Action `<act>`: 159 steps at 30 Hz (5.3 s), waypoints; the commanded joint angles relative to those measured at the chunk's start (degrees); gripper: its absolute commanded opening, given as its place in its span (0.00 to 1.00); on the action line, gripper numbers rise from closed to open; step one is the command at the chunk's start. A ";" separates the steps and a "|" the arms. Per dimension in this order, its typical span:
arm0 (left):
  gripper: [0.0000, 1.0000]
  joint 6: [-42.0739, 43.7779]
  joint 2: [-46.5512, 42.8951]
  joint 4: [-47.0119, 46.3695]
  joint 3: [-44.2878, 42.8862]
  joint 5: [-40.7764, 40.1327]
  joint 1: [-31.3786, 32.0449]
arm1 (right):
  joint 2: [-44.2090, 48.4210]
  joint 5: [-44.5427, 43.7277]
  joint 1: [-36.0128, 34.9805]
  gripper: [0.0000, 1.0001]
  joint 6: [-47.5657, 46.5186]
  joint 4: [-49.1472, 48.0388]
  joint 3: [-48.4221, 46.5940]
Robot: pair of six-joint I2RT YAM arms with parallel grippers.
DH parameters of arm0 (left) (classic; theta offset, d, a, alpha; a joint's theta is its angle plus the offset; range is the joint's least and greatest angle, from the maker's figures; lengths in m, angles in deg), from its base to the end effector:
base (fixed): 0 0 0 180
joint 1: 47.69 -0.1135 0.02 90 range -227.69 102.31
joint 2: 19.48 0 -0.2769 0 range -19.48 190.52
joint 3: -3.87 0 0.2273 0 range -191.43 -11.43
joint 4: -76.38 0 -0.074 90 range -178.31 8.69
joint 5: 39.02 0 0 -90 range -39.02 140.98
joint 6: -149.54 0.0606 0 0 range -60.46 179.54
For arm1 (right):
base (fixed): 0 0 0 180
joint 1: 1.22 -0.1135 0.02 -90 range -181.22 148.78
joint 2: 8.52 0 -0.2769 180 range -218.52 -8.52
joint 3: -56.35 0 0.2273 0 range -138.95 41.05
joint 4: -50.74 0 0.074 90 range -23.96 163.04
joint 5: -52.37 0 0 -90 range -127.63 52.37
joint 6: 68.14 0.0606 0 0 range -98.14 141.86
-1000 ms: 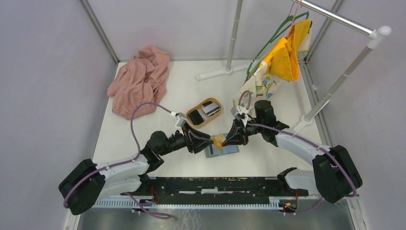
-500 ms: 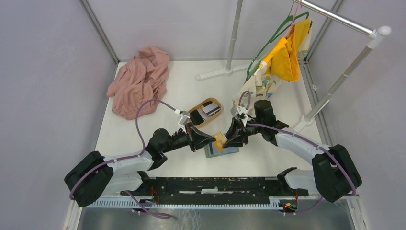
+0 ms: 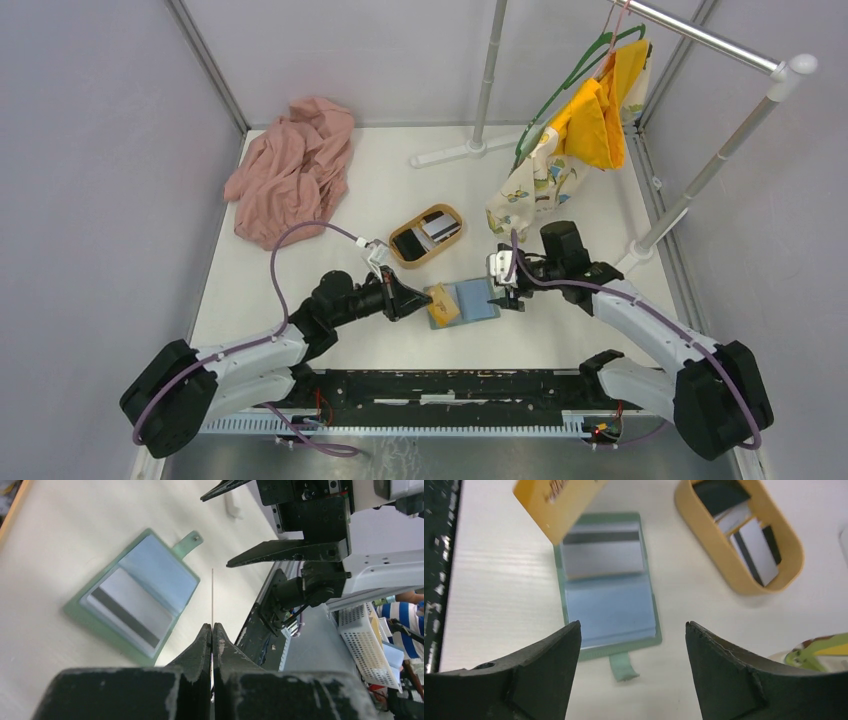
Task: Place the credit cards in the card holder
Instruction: Insert the credit card into the card slot.
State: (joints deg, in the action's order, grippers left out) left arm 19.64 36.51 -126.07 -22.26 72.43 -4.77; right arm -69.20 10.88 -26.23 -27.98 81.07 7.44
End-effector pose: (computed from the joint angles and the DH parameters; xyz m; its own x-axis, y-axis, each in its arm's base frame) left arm 0.1252 -0.1467 0.2130 -0.6494 -0.2114 -0.7305 0.6294 0.3898 -0.6723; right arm 0.1545 0.1222 0.2320 0.2072 -0.4620 -0.8623 -0.9698 0.0190 -0.2432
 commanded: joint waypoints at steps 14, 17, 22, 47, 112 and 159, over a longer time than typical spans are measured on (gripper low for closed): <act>0.02 -10.29 17.83 -13.24 -0.43 4.01 -3.29 | -12.83 -12.44 -1.08 0.79 -13.63 4.08 -0.89; 0.02 -11.39 20.12 -15.80 -0.55 5.06 -4.85 | -15.45 -14.44 -1.73 0.76 -12.95 4.98 -2.02; 0.02 -14.64 26.21 -23.79 -0.42 7.82 -6.75 | -18.11 -16.71 -2.49 0.71 -12.13 5.63 -2.96; 0.02 -20.07 44.47 -37.08 0.10 12.93 -11.09 | -21.66 -18.39 -7.10 0.67 -13.20 5.40 -2.96; 0.02 -6.87 40.79 5.23 -15.56 13.33 -7.72 | -20.55 -23.70 -13.62 0.67 -24.65 2.36 -0.99; 0.22 -5.98 44.32 8.67 -20.87 12.82 -7.67 | -30.80 -43.97 -36.55 0.13 -0.74 -5.48 -14.75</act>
State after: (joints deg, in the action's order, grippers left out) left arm 11.53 79.72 -118.44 -42.13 85.61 -12.66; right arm -99.39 -27.87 -62.41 -29.42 77.00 -6.26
